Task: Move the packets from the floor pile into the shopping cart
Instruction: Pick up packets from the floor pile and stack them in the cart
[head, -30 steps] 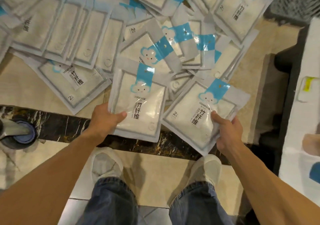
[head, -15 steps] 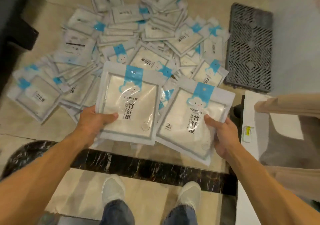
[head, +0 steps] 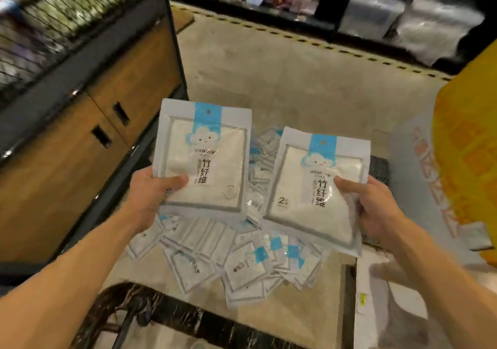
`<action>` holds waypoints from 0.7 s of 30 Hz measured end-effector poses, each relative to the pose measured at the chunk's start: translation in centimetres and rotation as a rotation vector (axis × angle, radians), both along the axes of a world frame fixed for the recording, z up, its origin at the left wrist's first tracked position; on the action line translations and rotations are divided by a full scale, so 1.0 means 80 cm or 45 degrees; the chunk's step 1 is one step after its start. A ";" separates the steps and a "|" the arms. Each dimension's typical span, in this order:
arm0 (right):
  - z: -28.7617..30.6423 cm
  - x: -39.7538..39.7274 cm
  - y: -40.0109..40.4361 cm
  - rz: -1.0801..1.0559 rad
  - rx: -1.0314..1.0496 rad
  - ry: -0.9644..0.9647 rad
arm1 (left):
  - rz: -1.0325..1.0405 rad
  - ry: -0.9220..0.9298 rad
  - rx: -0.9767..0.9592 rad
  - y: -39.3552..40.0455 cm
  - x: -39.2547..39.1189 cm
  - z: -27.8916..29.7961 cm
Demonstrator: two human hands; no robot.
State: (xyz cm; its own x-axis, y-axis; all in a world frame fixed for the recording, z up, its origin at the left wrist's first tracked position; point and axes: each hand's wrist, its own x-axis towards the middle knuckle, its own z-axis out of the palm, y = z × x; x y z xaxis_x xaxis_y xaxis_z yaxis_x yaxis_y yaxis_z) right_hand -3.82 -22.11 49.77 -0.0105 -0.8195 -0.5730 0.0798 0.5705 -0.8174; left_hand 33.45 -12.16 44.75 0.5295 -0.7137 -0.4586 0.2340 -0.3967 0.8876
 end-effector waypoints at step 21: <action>0.480 0.288 0.115 0.653 -0.301 -0.251 | 0.548 -0.284 -0.330 0.275 0.157 0.500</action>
State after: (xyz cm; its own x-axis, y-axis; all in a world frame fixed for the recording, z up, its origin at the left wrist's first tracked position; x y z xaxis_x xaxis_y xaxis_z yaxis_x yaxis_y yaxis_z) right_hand 19.21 -12.89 88.18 0.5081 -0.7974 -0.3256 0.0052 0.3808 -0.9246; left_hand 46.01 9.81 84.79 0.8629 -0.4857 -0.1398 0.1216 -0.0688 0.9902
